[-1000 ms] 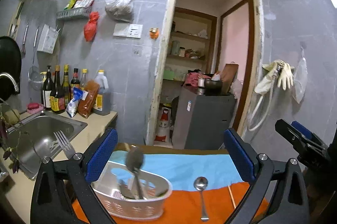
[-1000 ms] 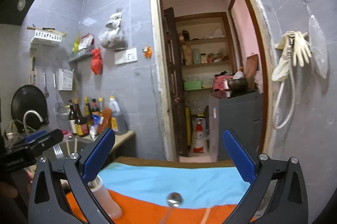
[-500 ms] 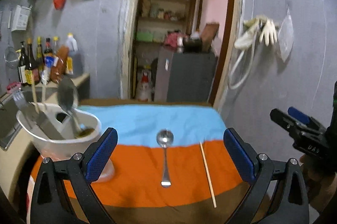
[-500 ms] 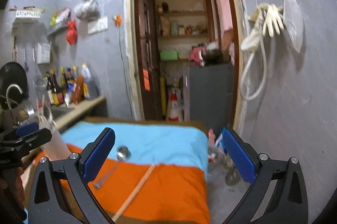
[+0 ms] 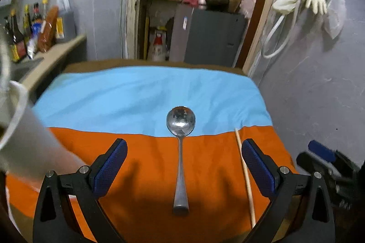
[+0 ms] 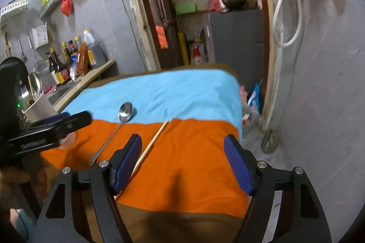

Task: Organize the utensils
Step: 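Move both tools back toward the last spoon and chopstick, then grasp the silver spoon with the left tool while the right tool grasps the wooden chopstick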

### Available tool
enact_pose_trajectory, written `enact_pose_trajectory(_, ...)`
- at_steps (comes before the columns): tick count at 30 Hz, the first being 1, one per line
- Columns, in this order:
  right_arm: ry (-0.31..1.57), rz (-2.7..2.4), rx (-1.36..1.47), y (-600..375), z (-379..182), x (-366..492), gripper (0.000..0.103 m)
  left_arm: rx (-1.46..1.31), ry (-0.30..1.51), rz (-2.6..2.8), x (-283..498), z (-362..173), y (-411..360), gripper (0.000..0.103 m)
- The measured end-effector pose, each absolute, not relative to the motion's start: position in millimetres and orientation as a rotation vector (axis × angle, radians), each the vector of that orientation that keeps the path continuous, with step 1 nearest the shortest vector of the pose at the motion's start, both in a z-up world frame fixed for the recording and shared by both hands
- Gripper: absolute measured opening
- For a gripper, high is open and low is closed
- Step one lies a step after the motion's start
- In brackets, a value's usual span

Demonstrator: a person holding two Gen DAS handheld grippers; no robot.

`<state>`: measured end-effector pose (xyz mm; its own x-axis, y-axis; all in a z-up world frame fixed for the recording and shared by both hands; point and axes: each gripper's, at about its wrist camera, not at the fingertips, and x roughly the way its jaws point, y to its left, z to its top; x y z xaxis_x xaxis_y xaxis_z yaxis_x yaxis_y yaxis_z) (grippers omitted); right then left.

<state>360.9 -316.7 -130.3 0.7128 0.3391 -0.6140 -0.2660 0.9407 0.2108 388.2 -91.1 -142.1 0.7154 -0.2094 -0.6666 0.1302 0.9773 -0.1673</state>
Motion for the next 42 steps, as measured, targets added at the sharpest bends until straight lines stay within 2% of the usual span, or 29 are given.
enact_pose_trajectory(4,0.756,0.389,0.104,-303.6,-141.4,374.3,0.055,-0.101,0.809,-0.193,413.5,-155.4,-88.4,0.096)
enact_pose_trajectory(7,0.798,0.420,0.082,-289.4,-148.0,382.3,0.047,-0.089,0.858,-0.205,432.0,-165.5,-89.3,0.089)
enact_pose_trajectory(13,0.864,0.461,0.032,-268.6,-157.6,389.5,0.038,-0.068,0.940,-0.220,456.2,-184.1,-88.8,0.078)
enact_pose_trajectory(19,0.939,0.440,0.001,-259.1,-168.1,398.6,0.034,-0.020,0.948,-0.222,465.7,-192.8,-94.3,0.076)
enact_pose_trajectory(23,0.952,0.409,-0.024,-257.9,-169.8,397.4,0.027,0.048,0.939,-0.203,468.8,-196.0,-102.9,0.061)
enact_pose_trajectory(24,0.951,0.398,-0.032,-257.9,-169.7,396.5,0.025,0.059,0.934,-0.201,468.4,-196.1,-103.1,0.054)
enact_pose_trajectory(27,0.947,0.382,-0.046,-257.1,-169.4,393.6,0.011,0.072,0.926,-0.208,467.2,-195.5,-105.0,0.038)
enact_pose_trajectory(34,0.959,0.360,-0.050,-267.2,-167.9,380.8,0.008,0.043,0.934,-0.259,452.7,-192.4,-99.4,0.038)
enact_pose_trajectory(42,0.993,0.380,-0.037,-270.7,-167.8,389.9,0.009,-0.010,0.951,-0.310,398.8,-187.4,-91.4,0.038)
